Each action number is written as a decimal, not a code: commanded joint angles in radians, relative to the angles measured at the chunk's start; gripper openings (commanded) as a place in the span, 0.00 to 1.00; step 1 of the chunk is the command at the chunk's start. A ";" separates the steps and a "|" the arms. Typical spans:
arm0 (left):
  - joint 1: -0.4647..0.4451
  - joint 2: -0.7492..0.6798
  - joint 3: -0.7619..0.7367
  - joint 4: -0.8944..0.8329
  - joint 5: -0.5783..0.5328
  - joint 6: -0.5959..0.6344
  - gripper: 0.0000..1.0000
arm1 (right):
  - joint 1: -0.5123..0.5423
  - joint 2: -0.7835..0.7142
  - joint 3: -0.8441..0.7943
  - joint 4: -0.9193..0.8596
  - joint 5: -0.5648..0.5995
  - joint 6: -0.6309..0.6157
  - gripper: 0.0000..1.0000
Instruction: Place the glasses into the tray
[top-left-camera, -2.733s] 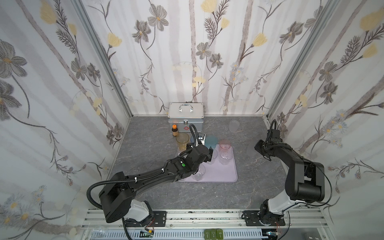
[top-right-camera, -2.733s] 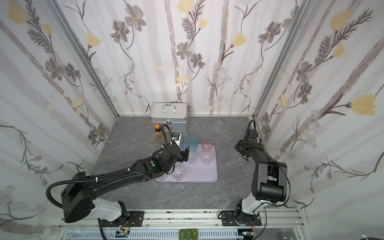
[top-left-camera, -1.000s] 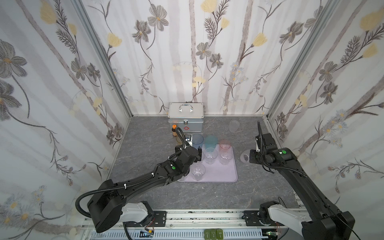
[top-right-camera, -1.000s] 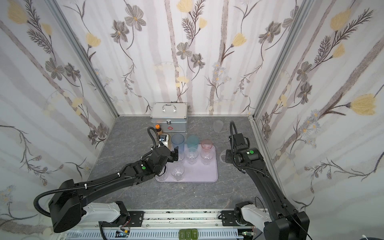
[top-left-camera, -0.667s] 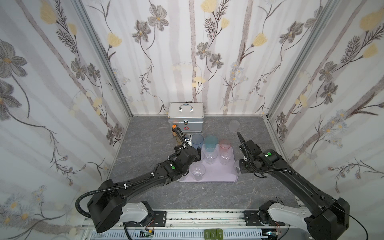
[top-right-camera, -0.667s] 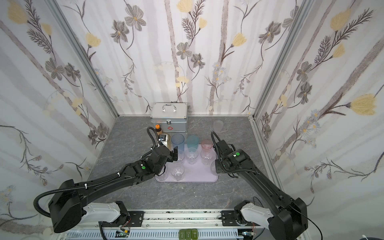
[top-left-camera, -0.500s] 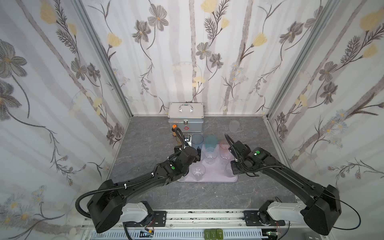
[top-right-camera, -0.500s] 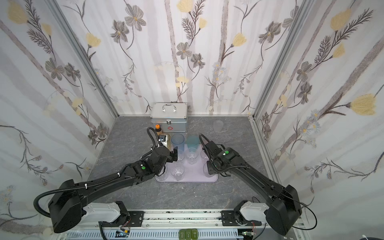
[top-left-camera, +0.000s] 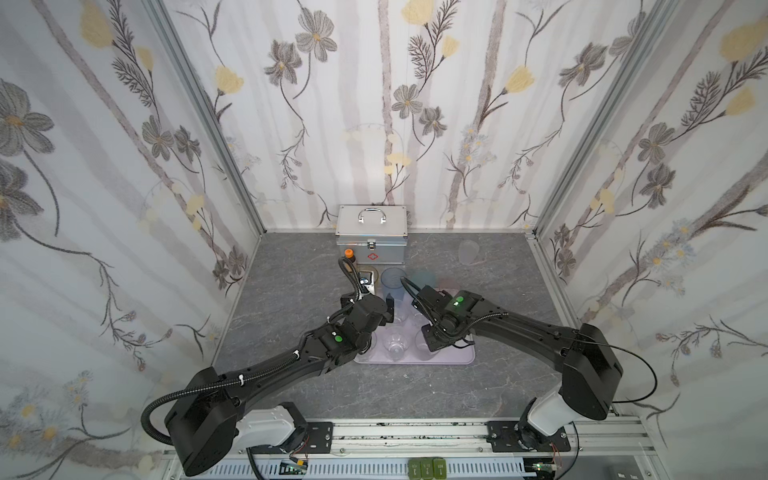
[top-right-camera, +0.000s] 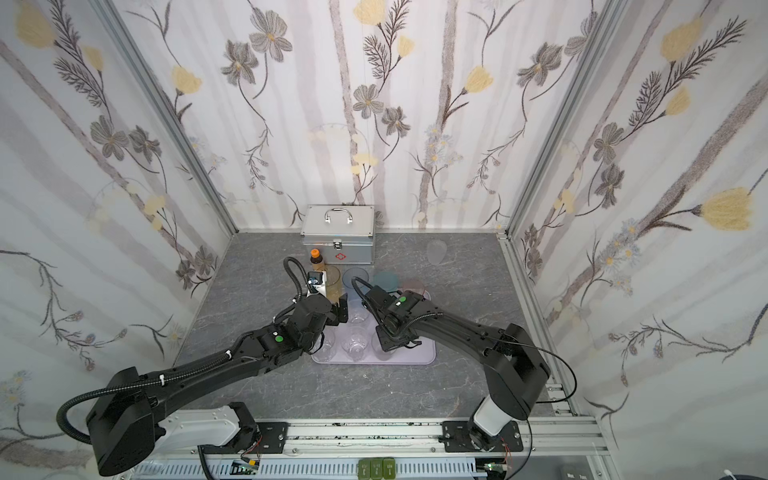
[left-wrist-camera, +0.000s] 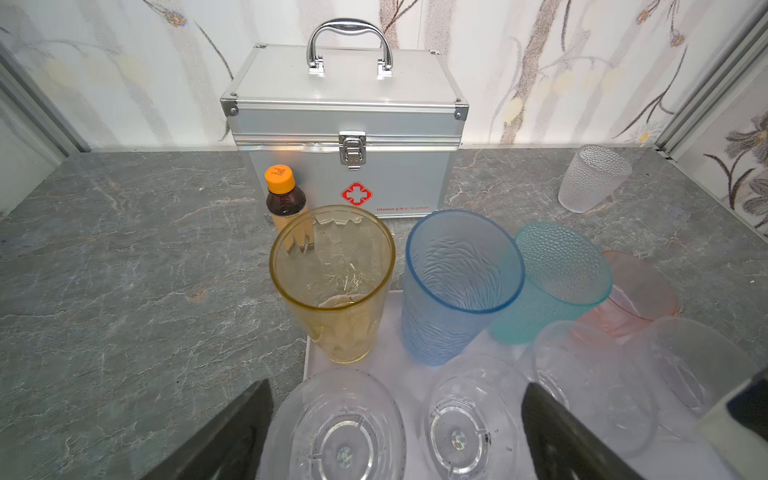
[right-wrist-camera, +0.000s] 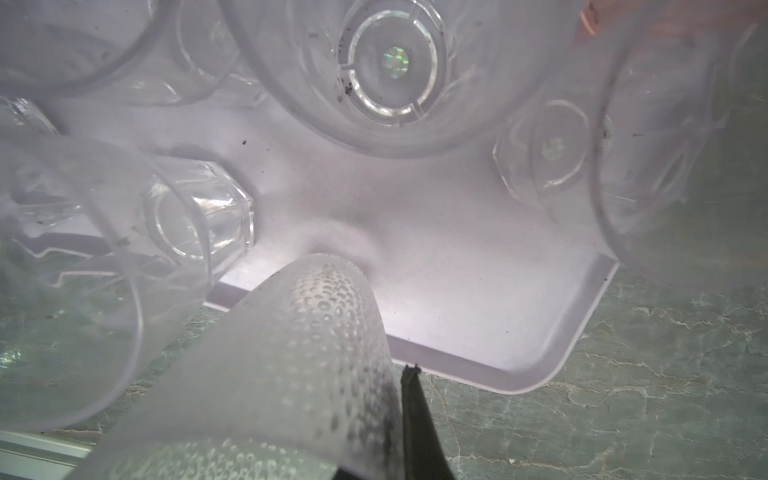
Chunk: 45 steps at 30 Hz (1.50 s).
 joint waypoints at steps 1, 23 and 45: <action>0.005 -0.009 -0.004 0.027 -0.009 -0.012 0.96 | 0.000 0.026 0.010 0.032 -0.003 -0.017 0.03; 0.013 -0.037 0.004 0.025 -0.021 -0.009 0.95 | -0.152 -0.114 0.081 0.011 -0.042 -0.066 0.40; -0.125 0.340 0.302 0.065 0.130 0.425 1.00 | -0.779 0.328 0.424 0.481 -0.116 0.099 0.50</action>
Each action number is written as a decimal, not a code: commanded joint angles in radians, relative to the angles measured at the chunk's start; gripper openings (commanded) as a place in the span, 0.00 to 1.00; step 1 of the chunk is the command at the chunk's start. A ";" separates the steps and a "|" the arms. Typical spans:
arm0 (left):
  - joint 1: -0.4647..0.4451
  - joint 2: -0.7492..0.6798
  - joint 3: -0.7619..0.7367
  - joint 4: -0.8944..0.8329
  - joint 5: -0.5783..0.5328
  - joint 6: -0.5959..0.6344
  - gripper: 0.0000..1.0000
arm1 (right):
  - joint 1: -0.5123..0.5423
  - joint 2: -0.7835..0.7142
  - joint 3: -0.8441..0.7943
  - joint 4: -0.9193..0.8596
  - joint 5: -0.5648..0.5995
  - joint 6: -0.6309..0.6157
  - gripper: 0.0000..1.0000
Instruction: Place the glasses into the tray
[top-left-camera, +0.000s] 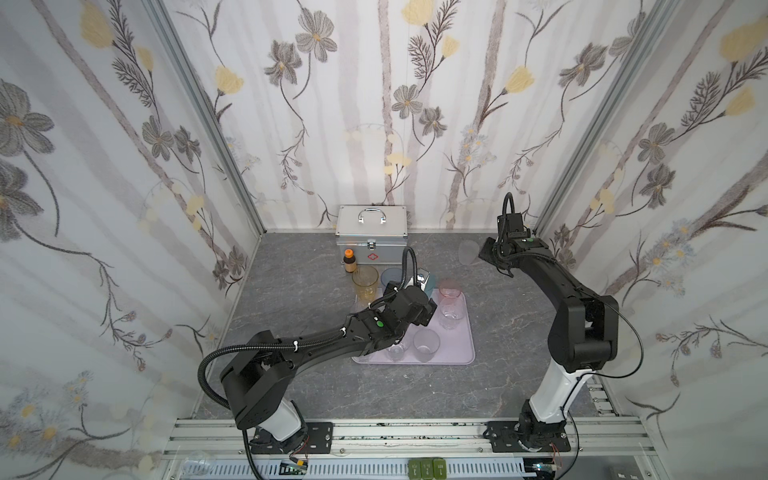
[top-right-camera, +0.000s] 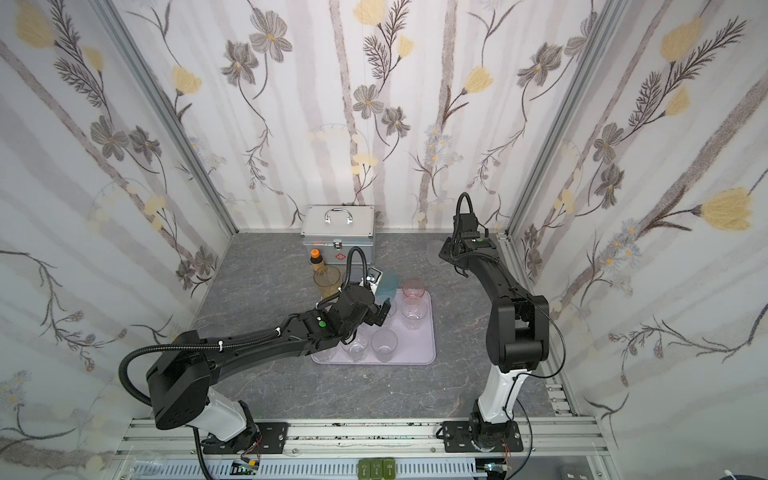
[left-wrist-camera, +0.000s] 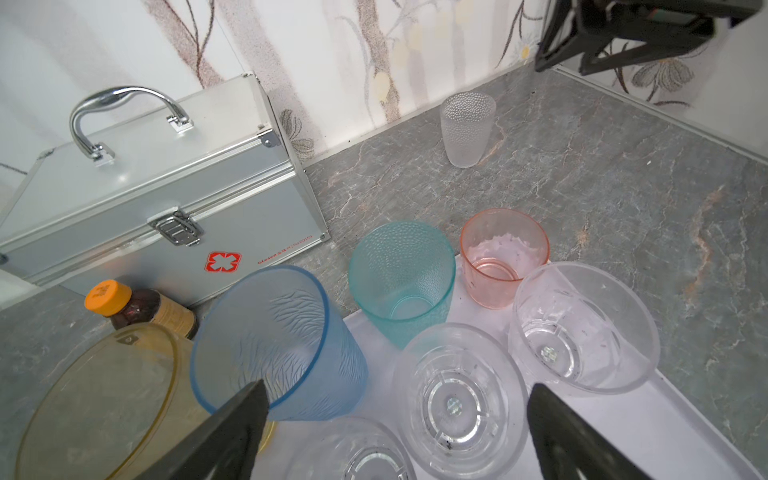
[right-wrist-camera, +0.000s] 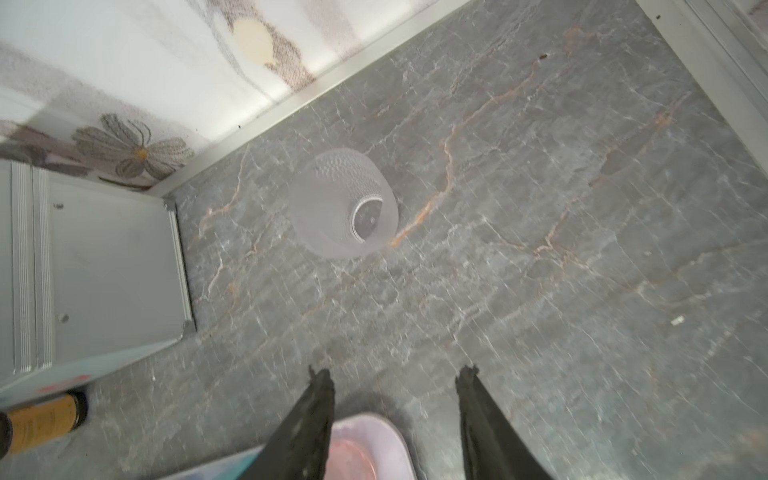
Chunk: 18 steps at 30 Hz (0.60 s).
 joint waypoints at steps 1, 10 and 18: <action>0.001 0.009 0.010 0.042 0.008 0.107 1.00 | -0.026 0.094 0.067 0.072 -0.040 0.043 0.50; 0.015 0.005 -0.006 0.048 -0.015 0.112 1.00 | -0.034 0.266 0.189 0.083 -0.079 0.043 0.49; 0.026 -0.028 -0.041 0.051 -0.040 0.108 1.00 | -0.034 0.366 0.267 0.076 -0.115 0.045 0.41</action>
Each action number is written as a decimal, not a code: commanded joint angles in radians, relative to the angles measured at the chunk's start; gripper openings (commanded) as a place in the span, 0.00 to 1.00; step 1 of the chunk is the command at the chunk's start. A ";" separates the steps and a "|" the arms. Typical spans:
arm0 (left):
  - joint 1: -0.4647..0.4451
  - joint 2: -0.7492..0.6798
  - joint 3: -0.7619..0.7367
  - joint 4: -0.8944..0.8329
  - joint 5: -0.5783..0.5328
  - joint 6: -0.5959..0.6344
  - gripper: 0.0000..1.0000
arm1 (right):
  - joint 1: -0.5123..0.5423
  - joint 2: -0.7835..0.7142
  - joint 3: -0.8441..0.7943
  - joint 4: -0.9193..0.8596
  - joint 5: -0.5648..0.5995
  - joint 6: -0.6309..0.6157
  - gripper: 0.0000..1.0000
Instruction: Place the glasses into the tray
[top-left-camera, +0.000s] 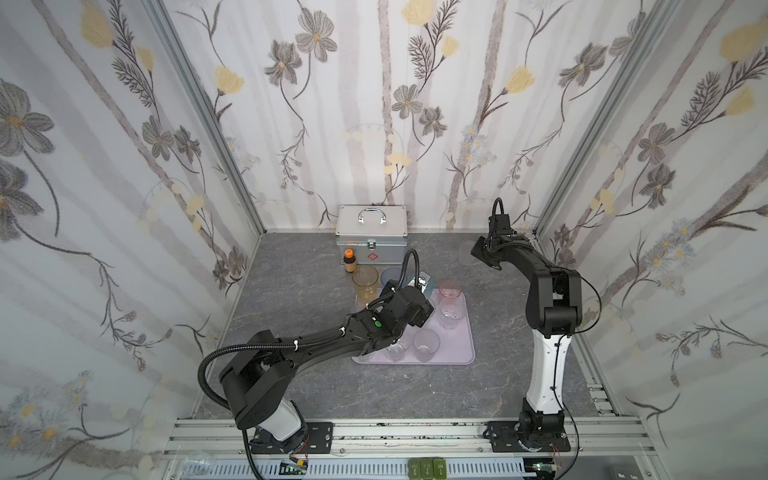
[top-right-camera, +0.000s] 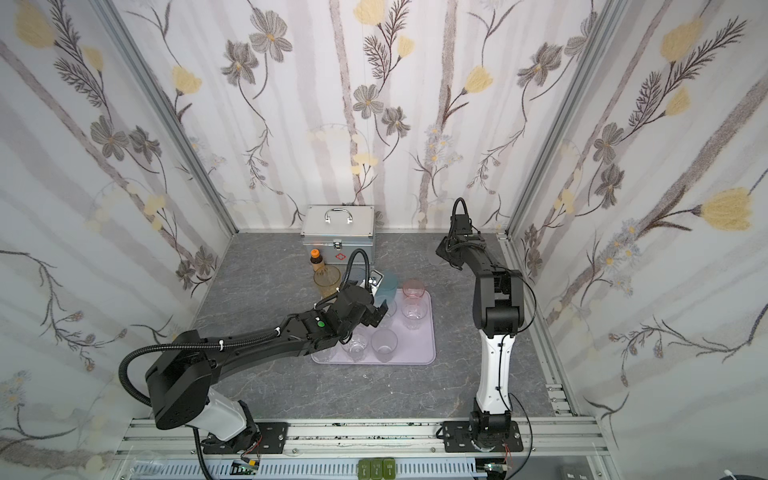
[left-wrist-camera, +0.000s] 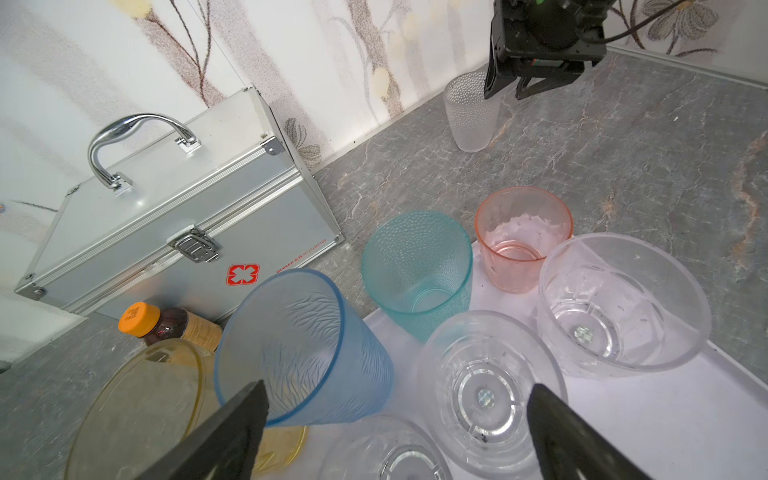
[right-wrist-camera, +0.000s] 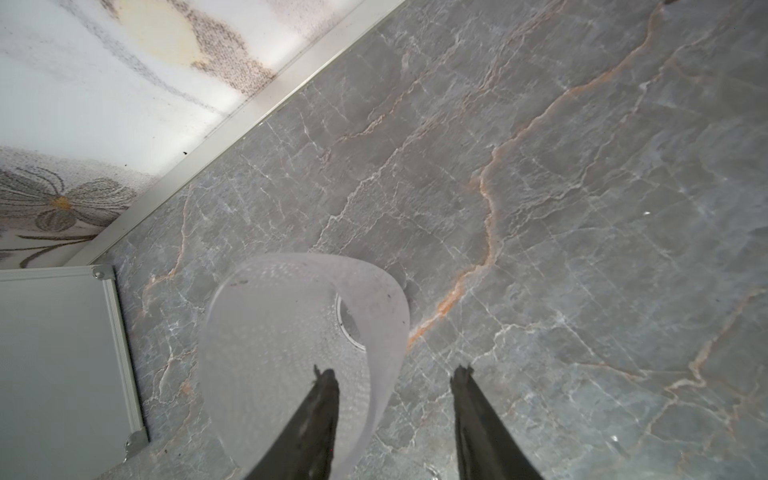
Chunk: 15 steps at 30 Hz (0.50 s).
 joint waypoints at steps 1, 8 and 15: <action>0.010 -0.023 -0.014 0.032 -0.028 0.009 1.00 | 0.000 0.028 0.035 0.025 -0.027 0.003 0.37; 0.041 -0.077 -0.061 0.035 -0.036 -0.009 1.00 | 0.004 0.016 0.037 0.006 -0.009 -0.033 0.13; 0.075 -0.138 -0.106 0.037 -0.053 -0.016 1.00 | 0.011 -0.024 0.027 -0.015 0.024 -0.066 0.03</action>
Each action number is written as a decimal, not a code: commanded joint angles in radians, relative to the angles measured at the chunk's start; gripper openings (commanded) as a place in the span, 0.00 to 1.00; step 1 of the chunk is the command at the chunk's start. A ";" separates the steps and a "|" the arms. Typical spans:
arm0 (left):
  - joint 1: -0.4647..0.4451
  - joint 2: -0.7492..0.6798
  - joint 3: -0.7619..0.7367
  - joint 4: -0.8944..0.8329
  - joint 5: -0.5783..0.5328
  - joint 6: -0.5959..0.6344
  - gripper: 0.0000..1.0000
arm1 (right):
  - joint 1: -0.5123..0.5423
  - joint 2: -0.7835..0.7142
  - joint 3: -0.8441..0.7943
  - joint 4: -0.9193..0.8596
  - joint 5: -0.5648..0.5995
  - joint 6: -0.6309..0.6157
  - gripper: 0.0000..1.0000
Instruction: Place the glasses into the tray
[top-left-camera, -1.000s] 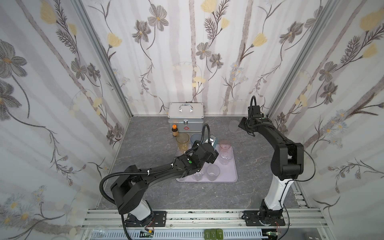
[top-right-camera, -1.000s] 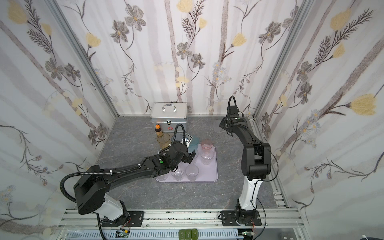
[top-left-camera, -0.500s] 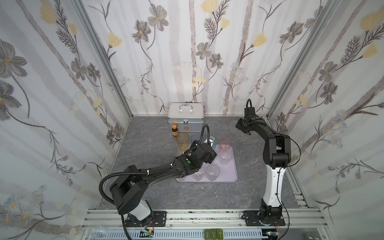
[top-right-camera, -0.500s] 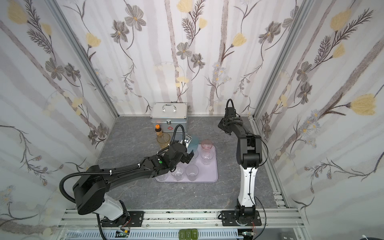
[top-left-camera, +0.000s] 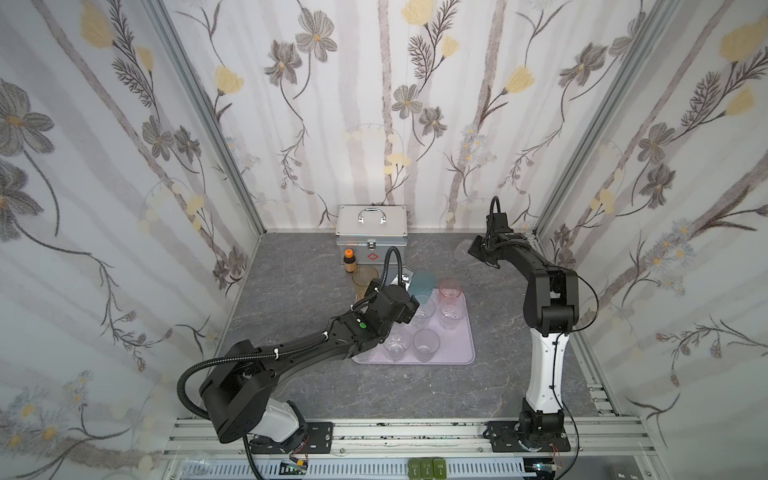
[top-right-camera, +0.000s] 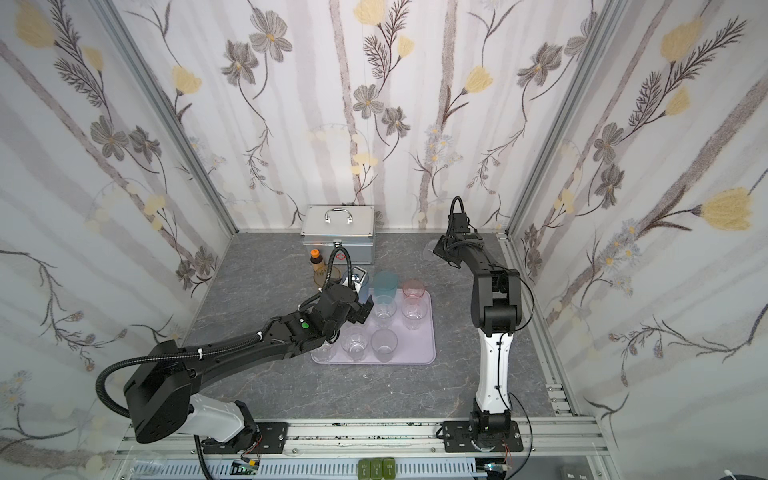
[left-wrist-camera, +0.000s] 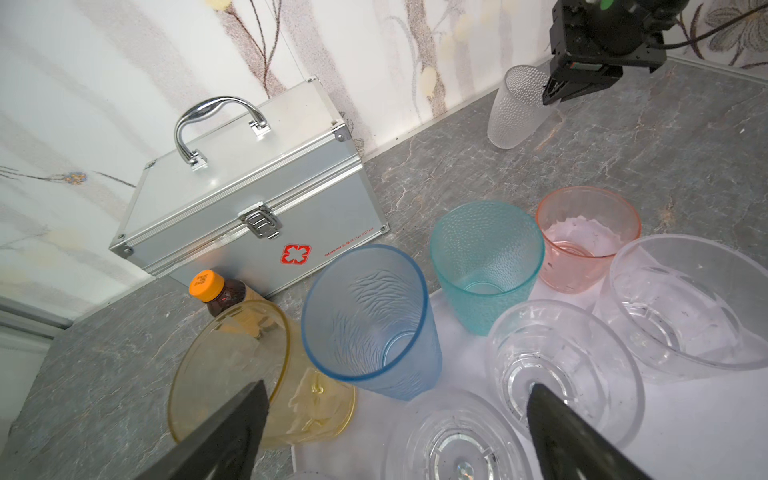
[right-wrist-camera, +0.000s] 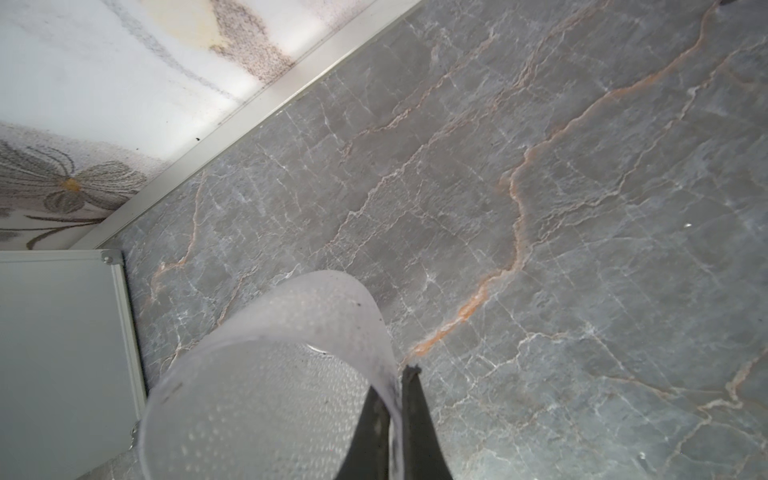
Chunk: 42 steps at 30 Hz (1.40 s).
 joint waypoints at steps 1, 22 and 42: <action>0.018 -0.035 -0.022 0.031 -0.027 -0.011 1.00 | 0.004 -0.036 -0.006 0.005 0.036 -0.028 0.02; 0.287 -0.399 -0.248 0.028 -0.002 -0.126 1.00 | 0.076 -0.625 -0.521 -0.012 0.198 -0.097 0.00; 0.364 -0.407 -0.310 0.035 0.060 -0.243 1.00 | 0.308 -1.103 -0.948 -0.378 0.241 -0.046 0.00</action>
